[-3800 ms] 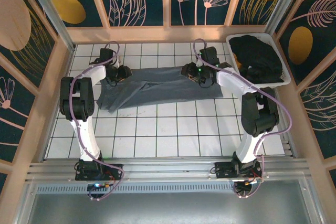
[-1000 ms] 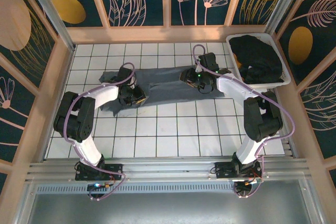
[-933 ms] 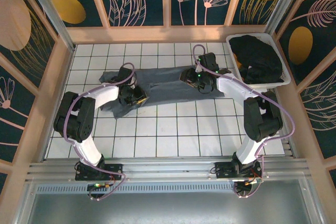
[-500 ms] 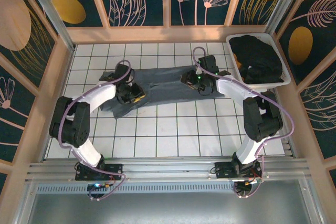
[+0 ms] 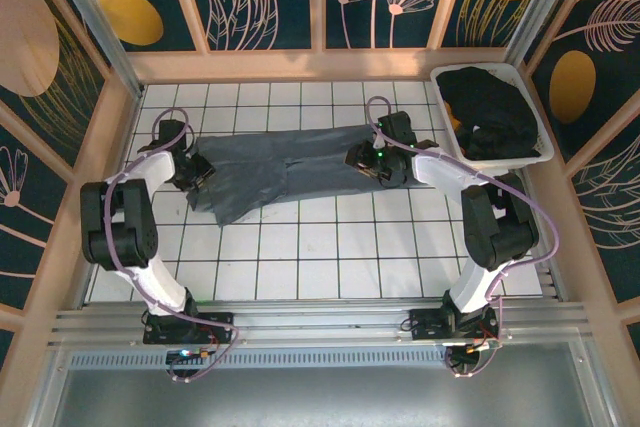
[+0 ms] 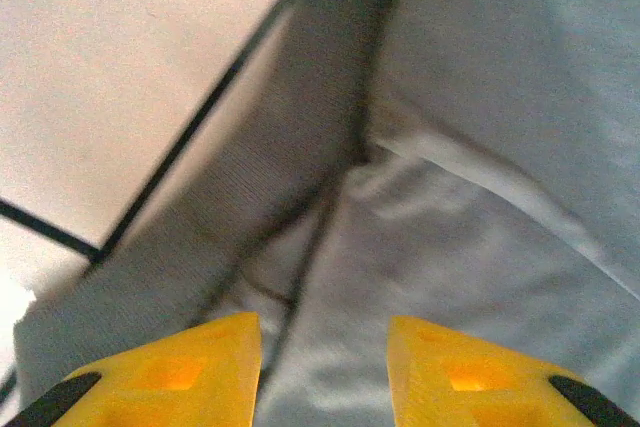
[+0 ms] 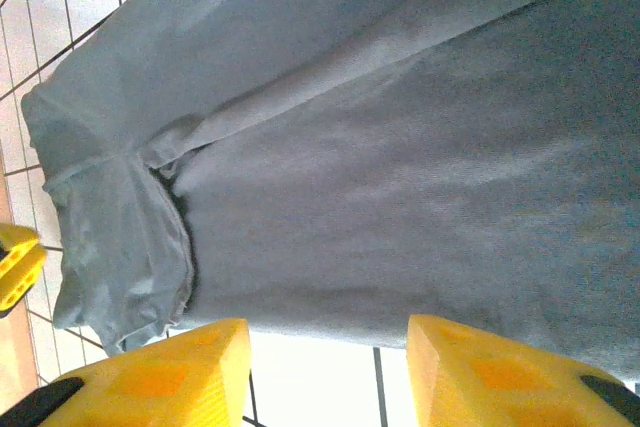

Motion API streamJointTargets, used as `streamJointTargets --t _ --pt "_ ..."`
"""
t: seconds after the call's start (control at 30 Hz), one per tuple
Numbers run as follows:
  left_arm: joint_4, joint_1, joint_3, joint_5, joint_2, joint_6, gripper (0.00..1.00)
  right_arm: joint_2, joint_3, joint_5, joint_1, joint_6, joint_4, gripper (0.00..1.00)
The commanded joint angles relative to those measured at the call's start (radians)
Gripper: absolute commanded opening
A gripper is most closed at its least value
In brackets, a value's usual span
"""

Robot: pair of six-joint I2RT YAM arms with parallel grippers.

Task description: Fold and stack the t-shirts

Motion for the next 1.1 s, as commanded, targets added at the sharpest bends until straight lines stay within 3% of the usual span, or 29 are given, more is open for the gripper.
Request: streamJointTargets --t 0.0,0.5,0.73,0.83,1.07 --pt "0.046 0.005 0.027 0.033 0.043 0.059 0.38 -0.029 0.013 -0.027 0.011 -0.025 0.012 0.47" --pt "0.059 0.005 0.019 0.036 0.072 0.096 0.25 -0.011 0.032 -0.033 0.013 -0.016 0.016 0.47" --pt "-0.054 0.005 0.083 -0.107 0.031 0.097 0.37 -0.005 0.039 -0.031 0.015 -0.013 0.013 0.47" --pt "-0.033 0.003 0.086 -0.061 0.007 0.085 0.39 0.001 0.041 -0.033 0.017 -0.013 0.014 0.47" --pt "0.001 0.003 0.070 0.014 0.055 0.076 0.31 0.019 0.062 -0.036 0.020 -0.014 0.013 0.47"
